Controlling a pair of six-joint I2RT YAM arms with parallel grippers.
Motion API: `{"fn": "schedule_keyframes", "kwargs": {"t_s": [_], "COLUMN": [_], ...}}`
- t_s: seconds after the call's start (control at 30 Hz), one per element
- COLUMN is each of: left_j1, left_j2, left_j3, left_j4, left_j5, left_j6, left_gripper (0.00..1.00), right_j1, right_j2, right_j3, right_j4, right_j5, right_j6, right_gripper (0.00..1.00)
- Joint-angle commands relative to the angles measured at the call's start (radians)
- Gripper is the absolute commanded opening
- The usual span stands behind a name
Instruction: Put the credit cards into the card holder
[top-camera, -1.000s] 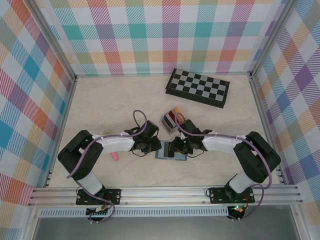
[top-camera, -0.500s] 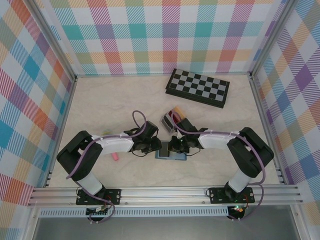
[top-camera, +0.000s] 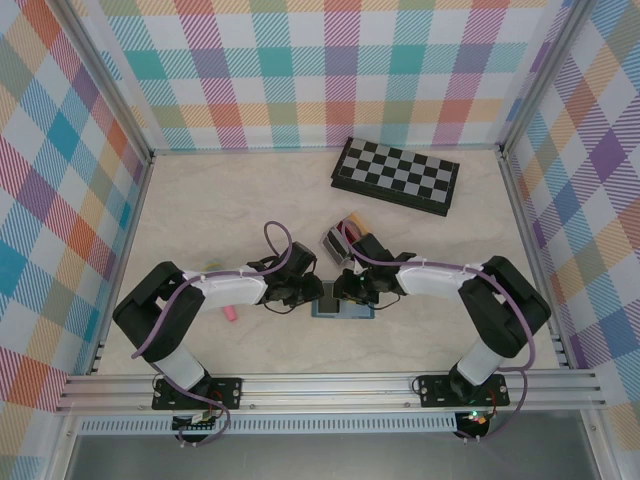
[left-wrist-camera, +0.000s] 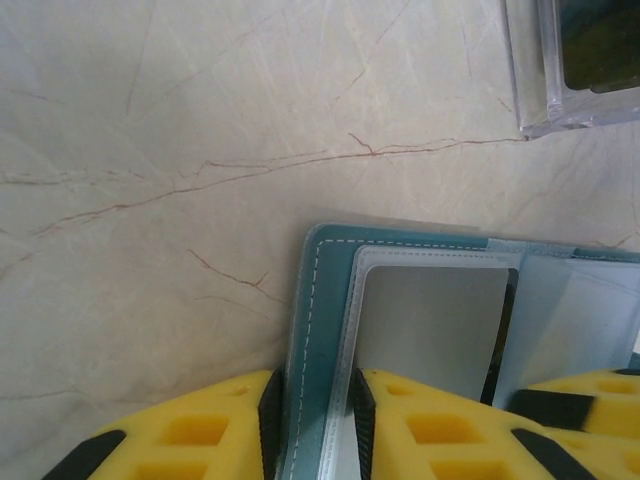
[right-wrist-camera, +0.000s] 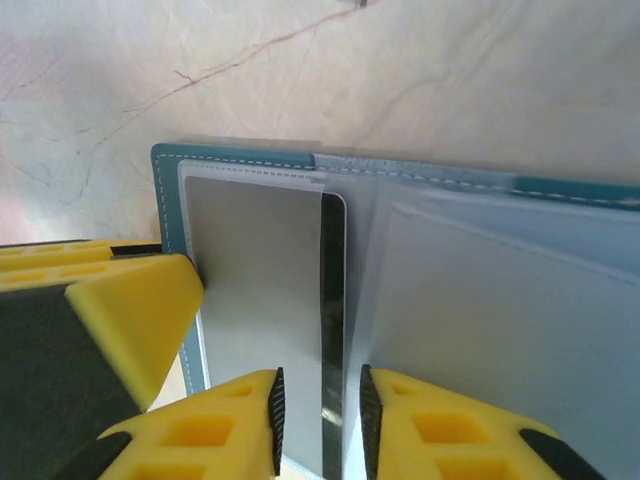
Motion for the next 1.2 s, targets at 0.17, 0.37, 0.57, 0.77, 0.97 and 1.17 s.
{"fn": "schedule_keyframes", "kwargs": {"t_s": [0.17, 0.37, 0.57, 0.77, 0.97, 1.17], "left_j1": [-0.003, -0.002, -0.003, -0.001, 0.016, 0.099], "left_j2": [0.031, 0.033, -0.002, -0.087, -0.151, -0.095], "left_j3": [-0.031, -0.049, -0.039, -0.006, 0.028, 0.115], "left_j4": [-0.026, -0.024, -0.023, -0.07, -0.114, -0.084], "left_j5": [-0.021, -0.023, -0.014, -0.043, -0.08, -0.014], "left_j6": [-0.003, -0.007, -0.008, -0.002, 0.019, 0.032], "left_gripper": [0.24, 0.23, 0.23, 0.27, 0.34, 0.43], "right_j1": [0.0, 0.0, -0.004, -0.08, -0.138, -0.204], "right_j2": [-0.004, -0.004, -0.1, -0.183, -0.186, -0.02], "right_j3": [0.008, 0.045, 0.146, 0.31, 0.44, 0.595], "right_j4": [-0.199, -0.309, -0.374, -0.525, -0.498, -0.594], "right_j5": [0.15, 0.256, 0.264, 0.334, 0.376, 0.326], "right_j6": [-0.074, -0.138, -0.21, -0.259, -0.539, -0.596], "right_gripper": [0.23, 0.22, 0.38, 0.78, 1.0, 1.0]}}
